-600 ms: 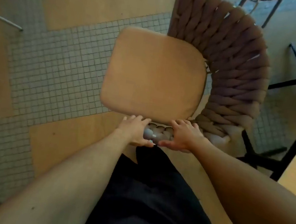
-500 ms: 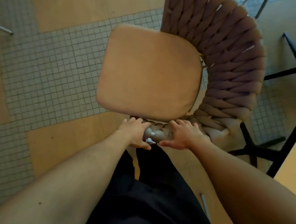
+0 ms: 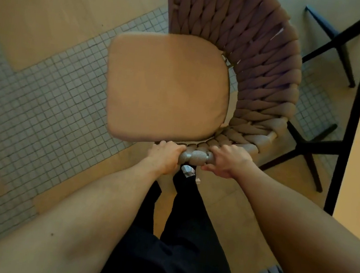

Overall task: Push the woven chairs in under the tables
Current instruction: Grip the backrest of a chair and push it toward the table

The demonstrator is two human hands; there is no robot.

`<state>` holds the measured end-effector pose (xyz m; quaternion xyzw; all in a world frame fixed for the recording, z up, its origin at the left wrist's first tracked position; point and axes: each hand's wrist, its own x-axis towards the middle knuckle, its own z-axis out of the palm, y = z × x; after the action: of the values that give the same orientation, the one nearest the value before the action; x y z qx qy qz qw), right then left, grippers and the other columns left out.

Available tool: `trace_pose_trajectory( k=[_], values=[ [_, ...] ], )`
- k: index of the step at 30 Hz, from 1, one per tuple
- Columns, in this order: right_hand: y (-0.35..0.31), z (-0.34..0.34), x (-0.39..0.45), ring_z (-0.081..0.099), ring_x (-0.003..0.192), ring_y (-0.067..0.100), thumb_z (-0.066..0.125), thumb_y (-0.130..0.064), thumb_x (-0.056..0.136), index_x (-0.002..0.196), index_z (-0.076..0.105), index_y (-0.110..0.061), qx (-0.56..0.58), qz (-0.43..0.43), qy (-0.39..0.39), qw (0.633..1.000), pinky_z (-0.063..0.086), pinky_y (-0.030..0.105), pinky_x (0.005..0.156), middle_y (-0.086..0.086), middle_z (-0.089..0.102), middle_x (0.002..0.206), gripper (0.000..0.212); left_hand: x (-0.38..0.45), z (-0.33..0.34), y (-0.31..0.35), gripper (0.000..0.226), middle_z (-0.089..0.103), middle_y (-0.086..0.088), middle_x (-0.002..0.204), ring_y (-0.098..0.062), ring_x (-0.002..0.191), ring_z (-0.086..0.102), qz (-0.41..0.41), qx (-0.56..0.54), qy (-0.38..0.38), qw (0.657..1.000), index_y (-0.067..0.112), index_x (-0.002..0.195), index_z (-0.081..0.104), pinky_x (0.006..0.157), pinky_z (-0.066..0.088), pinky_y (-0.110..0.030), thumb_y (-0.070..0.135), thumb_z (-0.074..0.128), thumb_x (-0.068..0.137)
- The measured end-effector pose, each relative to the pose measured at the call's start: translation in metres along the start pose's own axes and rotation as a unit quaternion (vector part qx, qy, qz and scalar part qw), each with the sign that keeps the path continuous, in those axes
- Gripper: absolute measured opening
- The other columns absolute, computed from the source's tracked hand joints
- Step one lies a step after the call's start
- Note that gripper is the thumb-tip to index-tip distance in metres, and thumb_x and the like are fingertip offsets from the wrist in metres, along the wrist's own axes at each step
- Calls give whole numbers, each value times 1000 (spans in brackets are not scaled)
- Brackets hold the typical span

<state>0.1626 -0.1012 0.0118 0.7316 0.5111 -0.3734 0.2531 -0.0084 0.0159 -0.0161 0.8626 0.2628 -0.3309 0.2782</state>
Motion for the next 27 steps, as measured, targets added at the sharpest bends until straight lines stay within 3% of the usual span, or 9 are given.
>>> trace_pose_trajectory(
  k=[4, 8, 11, 15, 17, 19, 22, 24, 27],
  values=[
    [-39, -1, 2, 58, 121, 32, 51, -73, 91, 131, 54, -17, 53, 28, 9, 998, 47, 43, 93, 11, 61, 130, 69, -7, -12, -34, 26, 61, 0, 110, -29, 109, 59, 18, 30, 0, 999, 37, 104, 53, 89, 49, -49, 18, 60, 88],
    [-89, -14, 11, 60, 117, 32, 50, -73, 92, 124, 57, -13, 117, 44, 24, 992, 47, 42, 88, 10, 63, 125, 68, -11, -33, -80, 36, 62, 0, 116, -28, 114, 58, 19, 86, 6, 996, 38, 121, 57, 86, 42, -46, 18, 59, 91],
    [-132, -25, 21, 61, 116, 31, 52, -72, 92, 123, 60, -13, 167, 68, 45, 983, 46, 41, 83, 8, 65, 123, 67, -13, -52, -116, 35, 64, 2, 115, -27, 113, 58, 20, 120, 18, 992, 40, 120, 60, 87, 40, -45, 18, 59, 92],
    [-186, -40, 34, 63, 113, 30, 52, -67, 95, 119, 62, -13, 240, 82, 71, 965, 43, 39, 78, 7, 67, 119, 60, -17, -81, -154, 33, 58, 4, 101, -27, 110, 53, -5, 181, 34, 983, 36, 110, 62, 95, 39, -50, 9, 57, 92],
    [-205, -47, 38, 62, 114, 30, 49, -64, 98, 120, 62, -13, 254, 77, 86, 960, 40, 38, 77, 7, 67, 119, 58, -19, -88, -170, 36, 56, 0, 104, -29, 115, 49, -29, 201, 44, 978, 35, 112, 61, 103, 33, -59, 5, 55, 92],
    [-214, -48, 38, 60, 119, 32, 52, -59, 99, 126, 56, -12, 251, 67, 84, 962, 41, 40, 81, 8, 65, 124, 54, -20, -88, -179, 34, 58, -3, 116, -32, 123, 44, -48, 203, 51, 977, 31, 111, 60, 111, 21, -69, 3, 54, 92],
    [-209, -42, 34, 58, 123, 34, 60, -51, 96, 129, 45, -15, 205, 28, 69, 976, 43, 46, 97, 7, 62, 130, 51, -24, -83, -177, 29, 57, -6, 123, -35, 131, 37, -79, 206, 54, 974, 25, 107, 57, 116, 11, -72, 1, 53, 91],
    [-194, -35, 28, 59, 120, 34, 62, -48, 94, 124, 42, -19, 170, -2, 64, 983, 41, 45, 94, 5, 62, 128, 46, -26, -81, -166, 32, 55, -7, 127, -37, 134, 34, -93, 215, 44, 971, 25, 117, 57, 117, 8, -71, 7, 56, 91],
    [-163, -27, 18, 57, 122, 33, 65, -42, 93, 137, 38, -21, 111, -36, 27, 993, 39, 41, 88, 5, 60, 131, 55, -29, -74, -146, 36, 52, -8, 129, -38, 135, 35, -90, 219, 21, 971, 25, 126, 56, 117, 5, -71, 17, 61, 91]
  ],
)
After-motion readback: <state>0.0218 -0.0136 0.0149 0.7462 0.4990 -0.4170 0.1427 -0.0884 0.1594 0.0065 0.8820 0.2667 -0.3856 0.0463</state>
